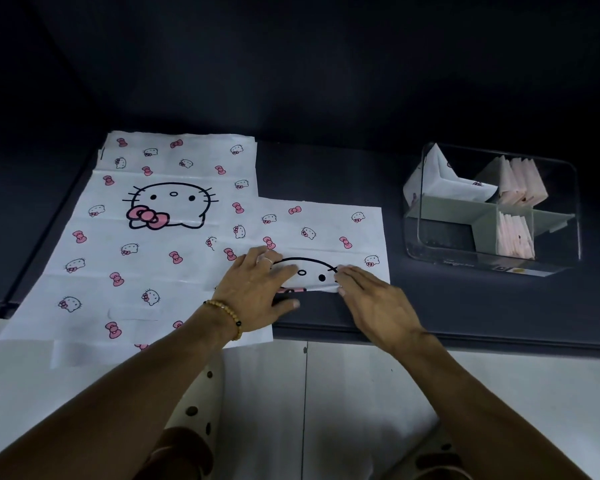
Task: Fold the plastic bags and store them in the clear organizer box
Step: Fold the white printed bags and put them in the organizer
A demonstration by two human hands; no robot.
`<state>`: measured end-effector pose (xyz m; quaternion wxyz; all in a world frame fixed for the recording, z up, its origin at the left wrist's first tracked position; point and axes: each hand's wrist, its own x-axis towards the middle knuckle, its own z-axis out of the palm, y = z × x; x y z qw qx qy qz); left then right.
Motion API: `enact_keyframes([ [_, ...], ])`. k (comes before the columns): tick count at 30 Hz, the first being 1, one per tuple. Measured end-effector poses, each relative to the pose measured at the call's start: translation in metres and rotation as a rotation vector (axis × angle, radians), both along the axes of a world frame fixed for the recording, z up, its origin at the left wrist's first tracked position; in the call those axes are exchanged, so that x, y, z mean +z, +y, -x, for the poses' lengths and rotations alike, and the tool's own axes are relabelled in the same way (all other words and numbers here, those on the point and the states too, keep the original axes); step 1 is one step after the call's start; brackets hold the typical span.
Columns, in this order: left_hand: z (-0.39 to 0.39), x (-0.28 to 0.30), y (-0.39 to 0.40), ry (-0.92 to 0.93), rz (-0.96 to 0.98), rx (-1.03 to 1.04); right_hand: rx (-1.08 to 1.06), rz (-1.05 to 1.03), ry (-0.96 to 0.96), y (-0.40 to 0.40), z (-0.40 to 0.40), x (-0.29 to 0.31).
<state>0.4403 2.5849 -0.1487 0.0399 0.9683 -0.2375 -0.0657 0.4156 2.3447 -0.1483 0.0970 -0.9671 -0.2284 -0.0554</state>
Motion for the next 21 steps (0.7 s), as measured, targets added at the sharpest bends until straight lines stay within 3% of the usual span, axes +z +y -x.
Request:
enact_keyframes([
  [5,-0.010,0.011,0.000,0.015,0.094,-0.006,-0.046,-0.033,0.151,-0.010,-0.012,0.010],
  [10,-0.014,0.036,0.015,0.253,0.100,0.020,-0.368,-0.404,0.475,-0.033,-0.013,0.028],
  [15,-0.011,0.050,0.048,0.562,0.518,0.332,-0.523,-0.602,0.650,-0.048,-0.005,0.033],
  [21,-0.005,0.027,0.057,0.411,0.624,0.576,-0.672,-0.537,0.574,-0.040,-0.002,0.018],
])
